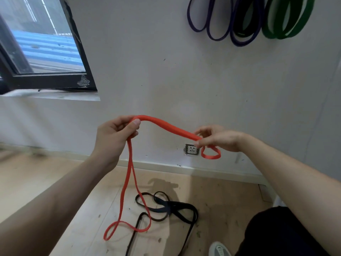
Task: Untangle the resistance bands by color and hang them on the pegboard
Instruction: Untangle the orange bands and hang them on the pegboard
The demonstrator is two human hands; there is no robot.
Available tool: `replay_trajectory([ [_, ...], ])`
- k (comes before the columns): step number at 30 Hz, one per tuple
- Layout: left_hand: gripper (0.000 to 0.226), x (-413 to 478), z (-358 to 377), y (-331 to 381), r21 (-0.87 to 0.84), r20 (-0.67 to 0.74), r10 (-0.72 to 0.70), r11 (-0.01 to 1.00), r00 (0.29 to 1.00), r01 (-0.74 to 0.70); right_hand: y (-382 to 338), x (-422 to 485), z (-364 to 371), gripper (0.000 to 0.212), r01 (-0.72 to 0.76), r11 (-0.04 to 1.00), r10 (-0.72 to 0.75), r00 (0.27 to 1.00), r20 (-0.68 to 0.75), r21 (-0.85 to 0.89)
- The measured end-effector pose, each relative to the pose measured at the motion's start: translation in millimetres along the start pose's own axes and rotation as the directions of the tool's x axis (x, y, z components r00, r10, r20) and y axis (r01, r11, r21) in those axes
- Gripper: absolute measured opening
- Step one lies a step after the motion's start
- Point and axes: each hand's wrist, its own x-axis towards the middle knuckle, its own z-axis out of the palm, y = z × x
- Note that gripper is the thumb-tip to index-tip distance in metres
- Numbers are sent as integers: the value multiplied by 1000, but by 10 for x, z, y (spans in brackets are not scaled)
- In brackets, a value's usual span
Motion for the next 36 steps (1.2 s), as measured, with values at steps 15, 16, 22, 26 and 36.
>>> replay_trajectory([
  [15, 17, -75, -2, -6, 256, 261, 75, 956, 962, -144, -716, 86, 865, 22, 318, 929, -314, 948, -50, 190],
  [16, 18, -72, -12, -20, 263, 270, 73, 954, 960, -147, -723, 89, 886, 21, 336, 924, -324, 942, -90, 185],
  [22, 18, -63, -3, -84, 301, 365, 26, 943, 931, -144, -802, 59, 845, 12, 444, 896, -425, 868, -257, 16],
  [26, 16, -69, 17, -143, 319, 411, -25, 941, 911, -117, -871, -8, 719, 8, 496, 867, -443, 807, -390, 41],
  [36, 13, -69, -1, -245, 365, 453, -127, 930, 882, -54, -829, -110, 309, 15, 557, 817, -351, 685, -638, 148],
])
